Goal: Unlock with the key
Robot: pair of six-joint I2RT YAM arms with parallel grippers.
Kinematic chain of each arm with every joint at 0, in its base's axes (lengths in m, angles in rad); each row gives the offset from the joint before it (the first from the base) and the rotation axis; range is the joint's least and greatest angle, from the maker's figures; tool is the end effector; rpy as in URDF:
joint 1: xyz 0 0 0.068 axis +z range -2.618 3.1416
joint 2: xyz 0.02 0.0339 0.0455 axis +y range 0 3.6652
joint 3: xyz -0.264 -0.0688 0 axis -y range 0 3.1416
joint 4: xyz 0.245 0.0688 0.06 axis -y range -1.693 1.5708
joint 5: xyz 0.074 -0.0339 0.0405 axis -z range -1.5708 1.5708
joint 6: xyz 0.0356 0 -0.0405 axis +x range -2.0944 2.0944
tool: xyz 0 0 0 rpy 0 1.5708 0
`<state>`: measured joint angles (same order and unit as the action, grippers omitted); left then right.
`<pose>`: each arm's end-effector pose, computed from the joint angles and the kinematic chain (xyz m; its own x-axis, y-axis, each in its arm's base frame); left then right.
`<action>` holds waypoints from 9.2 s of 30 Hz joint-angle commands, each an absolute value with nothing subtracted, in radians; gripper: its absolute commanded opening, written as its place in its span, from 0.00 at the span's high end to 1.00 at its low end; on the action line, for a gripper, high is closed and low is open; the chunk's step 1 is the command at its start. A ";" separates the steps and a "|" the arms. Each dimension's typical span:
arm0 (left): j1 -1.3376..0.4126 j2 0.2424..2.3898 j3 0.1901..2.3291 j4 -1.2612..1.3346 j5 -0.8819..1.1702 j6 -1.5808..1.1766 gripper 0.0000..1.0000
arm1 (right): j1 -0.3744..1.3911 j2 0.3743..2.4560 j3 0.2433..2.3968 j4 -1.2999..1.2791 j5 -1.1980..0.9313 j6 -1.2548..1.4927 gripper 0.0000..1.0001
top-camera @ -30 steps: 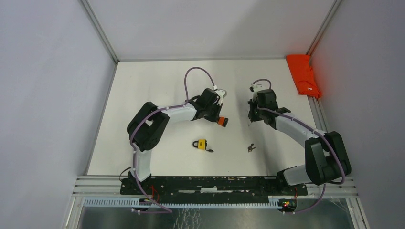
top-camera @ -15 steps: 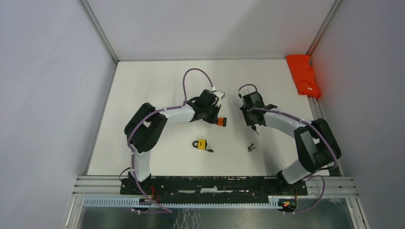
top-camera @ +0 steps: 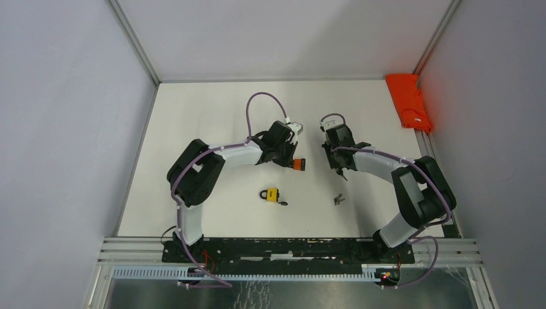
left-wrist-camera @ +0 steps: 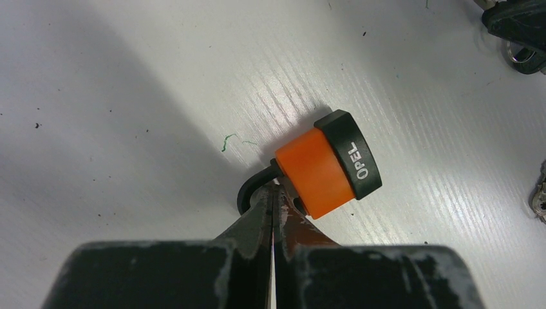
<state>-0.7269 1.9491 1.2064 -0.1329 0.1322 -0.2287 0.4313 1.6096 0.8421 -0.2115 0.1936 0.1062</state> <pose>0.3022 -0.2750 0.1534 -0.7225 0.3418 -0.6009 0.5730 0.7825 -0.2438 0.2836 0.1230 0.1600 -0.7828 -0.2458 -0.5716 -0.2311 0.9678 -0.0996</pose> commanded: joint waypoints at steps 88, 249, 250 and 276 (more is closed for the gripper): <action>-0.750 1.975 1.398 -0.189 -0.049 -0.193 0.98 | 0.346 1.156 0.637 -0.135 -0.079 0.187 1.00; -0.629 2.031 1.514 -0.373 0.324 0.379 0.10 | 0.253 0.929 0.555 -0.154 -0.148 0.239 1.00; -0.632 2.028 1.505 -0.354 0.322 0.384 0.09 | 0.254 0.930 0.555 -0.155 -0.150 0.239 1.00; -0.717 2.149 1.530 -0.443 0.315 0.429 0.16 | 0.253 0.917 0.546 -0.165 -0.134 0.237 1.00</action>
<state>-0.7193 2.1159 1.5200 -0.4160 0.2905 0.3962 0.2588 0.9302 0.5415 -0.1818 -0.1387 0.2314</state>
